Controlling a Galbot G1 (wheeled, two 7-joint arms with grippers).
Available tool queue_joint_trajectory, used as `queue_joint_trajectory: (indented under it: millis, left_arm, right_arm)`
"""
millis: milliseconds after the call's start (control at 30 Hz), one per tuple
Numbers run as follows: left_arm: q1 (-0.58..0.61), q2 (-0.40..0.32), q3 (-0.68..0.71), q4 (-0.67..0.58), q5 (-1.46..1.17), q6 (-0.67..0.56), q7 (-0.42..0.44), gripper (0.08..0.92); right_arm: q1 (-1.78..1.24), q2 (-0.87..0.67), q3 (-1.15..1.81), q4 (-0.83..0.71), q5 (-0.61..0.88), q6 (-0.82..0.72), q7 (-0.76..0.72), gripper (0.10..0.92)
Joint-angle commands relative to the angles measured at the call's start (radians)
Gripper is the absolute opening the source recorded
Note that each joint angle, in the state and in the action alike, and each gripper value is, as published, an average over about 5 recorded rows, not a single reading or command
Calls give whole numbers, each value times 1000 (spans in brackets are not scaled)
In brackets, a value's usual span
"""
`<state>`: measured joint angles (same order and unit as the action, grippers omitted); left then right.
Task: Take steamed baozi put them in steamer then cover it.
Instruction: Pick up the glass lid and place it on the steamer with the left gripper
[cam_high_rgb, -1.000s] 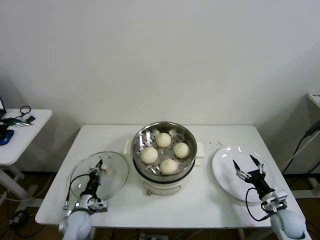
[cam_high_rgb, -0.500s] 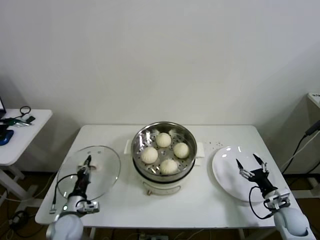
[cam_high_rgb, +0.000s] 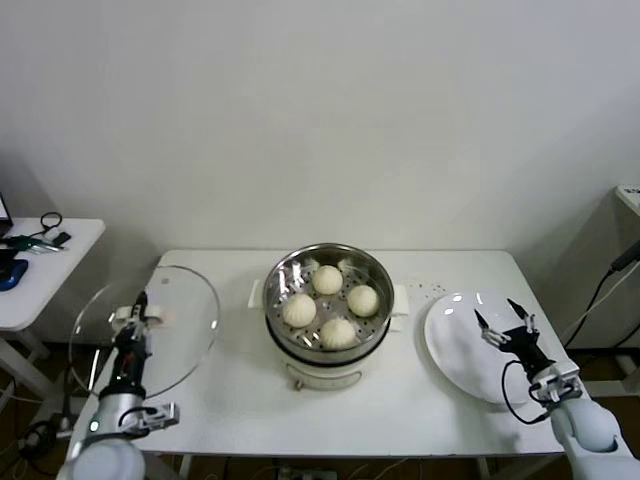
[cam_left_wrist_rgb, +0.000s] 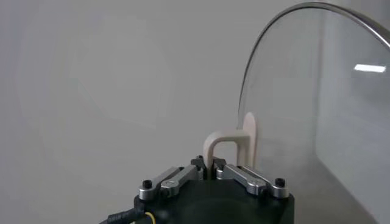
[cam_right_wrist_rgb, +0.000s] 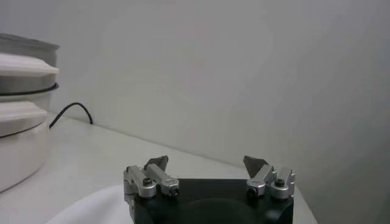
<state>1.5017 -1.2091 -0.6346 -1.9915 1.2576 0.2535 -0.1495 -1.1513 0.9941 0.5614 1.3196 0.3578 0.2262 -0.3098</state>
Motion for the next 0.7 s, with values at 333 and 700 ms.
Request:
queue_joint_trajectory:
  millis: [333, 700]
  left_arm:
    - [-277, 234, 442, -209, 37, 443, 314, 149]
    - [-508, 8, 670, -95, 269, 499, 580, 149]
  right_arm:
    - [102, -17, -114, -83, -14, 7, -7, 823]
    - [109, 5, -99, -105, -27, 14, -12, 823]
